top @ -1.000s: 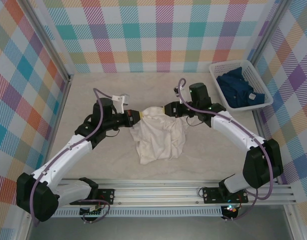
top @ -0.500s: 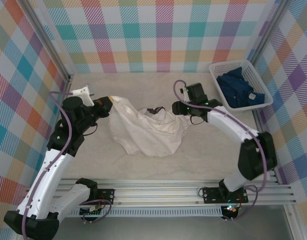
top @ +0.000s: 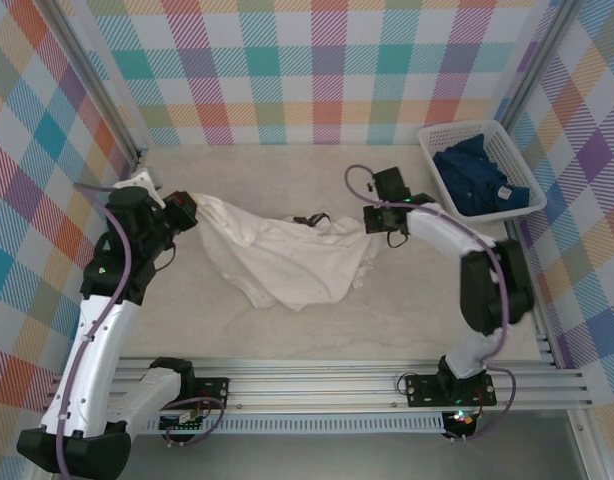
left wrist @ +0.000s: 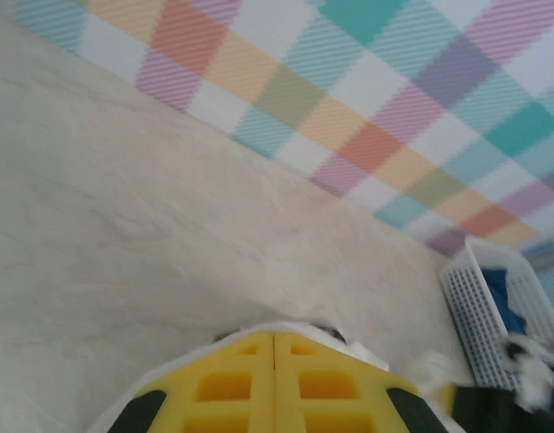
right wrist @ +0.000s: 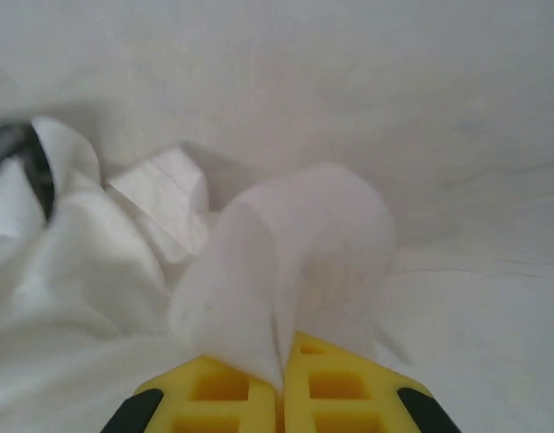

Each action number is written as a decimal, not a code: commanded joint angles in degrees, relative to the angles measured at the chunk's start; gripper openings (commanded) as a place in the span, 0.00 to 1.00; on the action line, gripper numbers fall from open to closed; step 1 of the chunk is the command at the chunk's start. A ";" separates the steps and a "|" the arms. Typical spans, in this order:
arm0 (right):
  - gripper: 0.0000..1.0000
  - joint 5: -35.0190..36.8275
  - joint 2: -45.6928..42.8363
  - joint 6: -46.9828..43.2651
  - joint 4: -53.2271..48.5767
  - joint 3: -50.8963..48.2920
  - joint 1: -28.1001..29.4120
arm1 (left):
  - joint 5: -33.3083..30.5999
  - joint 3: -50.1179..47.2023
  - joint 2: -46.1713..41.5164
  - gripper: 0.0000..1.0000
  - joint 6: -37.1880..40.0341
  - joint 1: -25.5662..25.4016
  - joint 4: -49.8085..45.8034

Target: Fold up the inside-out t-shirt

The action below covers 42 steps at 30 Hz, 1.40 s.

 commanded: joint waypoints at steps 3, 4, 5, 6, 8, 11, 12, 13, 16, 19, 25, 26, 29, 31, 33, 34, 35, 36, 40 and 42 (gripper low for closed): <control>0.05 -2.21 -18.08 0.32 -0.16 -4.57 -0.94 | -1.53 7.67 0.66 0.00 2.09 6.26 -3.08; 0.05 -2.79 -20.98 0.60 0.37 -5.80 -0.90 | -1.43 9.23 1.19 0.00 2.39 7.18 -3.60; 0.05 -3.10 -23.71 0.93 0.75 -7.01 -0.89 | -1.34 11.05 1.61 0.00 2.64 7.95 -4.10; 0.04 -3.48 -25.91 1.01 1.14 -8.00 -0.93 | -1.19 12.65 2.02 0.00 2.94 8.53 -4.48; 0.04 -3.75 -30.35 2.29 0.95 -10.53 -0.92 | -1.06 16.13 2.72 0.00 3.90 9.03 -5.60; 0.06 -3.96 -34.22 5.14 -2.43 -14.14 -0.85 | -0.57 17.15 2.99 0.00 5.01 9.05 -7.38; 0.06 -4.44 -35.21 6.69 -3.50 -15.66 -0.79 | -0.48 16.39 2.74 0.00 5.22 9.06 -7.91; 0.06 -5.40 -36.40 9.18 -4.61 -18.01 -0.67 | -0.36 15.10 2.36 0.00 5.45 9.03 -8.44; 0.09 -5.65 -38.99 17.23 -5.38 -26.99 3.50 | 0.79 9.62 1.03 0.00 5.53 9.17 -9.41; 0.19 -2.61 -38.94 23.99 -5.52 -33.99 11.63 | 1.99 5.18 0.11 0.00 6.59 9.40 -10.47; 0.42 3.97 -36.51 19.22 -2.69 -31.81 16.91 | 4.58 -0.97 0.26 0.00 8.05 9.58 -11.53; 0.45 4.67 -34.29 17.31 -1.75 -30.33 16.87 | 4.93 -2.02 0.25 0.00 8.06 9.57 -11.18; 0.50 4.85 -25.55 12.55 -0.25 -24.28 15.64 | 5.75 -5.07 -0.10 0.00 7.71 9.58 -9.63; 0.51 2.42 -19.43 10.42 0.26 -20.31 14.03 | 6.29 -6.78 -0.19 0.00 7.46 9.58 -8.75; 0.53 -1.46 -14.37 9.24 0.39 -16.79 11.75 | 6.30 -8.01 -0.34 0.00 7.47 9.58 -8.35; 0.54 -4.11 -11.64 8.98 0.39 -15.16 10.18 | 6.18 -8.70 -0.49 0.00 7.62 9.58 -8.11; 0.55 -7.10 -8.79 8.49 0.23 -13.34 8.95 | 5.90 -9.38 -0.61 0.00 7.69 9.58 -7.84; 0.55 -8.63 -6.43 7.88 -0.09 -11.76 8.52 | 5.65 -9.86 -0.63 0.00 7.57 9.58 -7.65; 0.54 -13.16 1.85 6.15 -3.64 -6.28 8.52 | 6.06 -10.50 -0.49 0.00 7.40 9.58 -7.05; 0.53 -13.93 3.18 6.29 -3.98 -6.48 8.61 | 5.54 -10.06 -0.29 0.00 7.75 9.56 -7.28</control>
